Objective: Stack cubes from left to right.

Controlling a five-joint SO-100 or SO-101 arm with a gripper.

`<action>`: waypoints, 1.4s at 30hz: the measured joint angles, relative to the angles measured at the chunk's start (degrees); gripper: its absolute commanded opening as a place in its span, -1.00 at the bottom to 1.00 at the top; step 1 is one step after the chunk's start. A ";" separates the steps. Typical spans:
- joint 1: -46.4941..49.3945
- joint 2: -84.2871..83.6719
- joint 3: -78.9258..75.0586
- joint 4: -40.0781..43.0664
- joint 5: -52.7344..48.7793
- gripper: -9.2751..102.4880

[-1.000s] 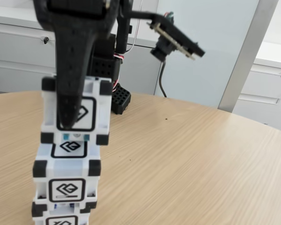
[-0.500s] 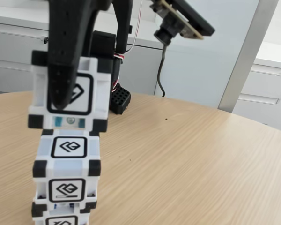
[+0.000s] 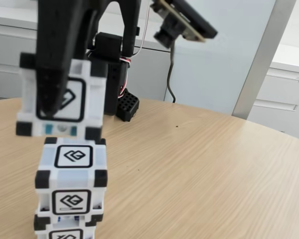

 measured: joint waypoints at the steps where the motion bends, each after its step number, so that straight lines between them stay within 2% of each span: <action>1: 0.18 -0.88 0.00 0.00 0.00 -0.49; 8: 0.26 -4.13 -0.18 0.00 -0.70 -0.48; 20: 0.26 -4.13 -0.26 0.00 -2.72 -0.30; 36: 0.18 -4.13 -0.62 0.00 -2.81 -0.30; 42: 0.18 3.25 -0.62 1.85 -2.46 -0.29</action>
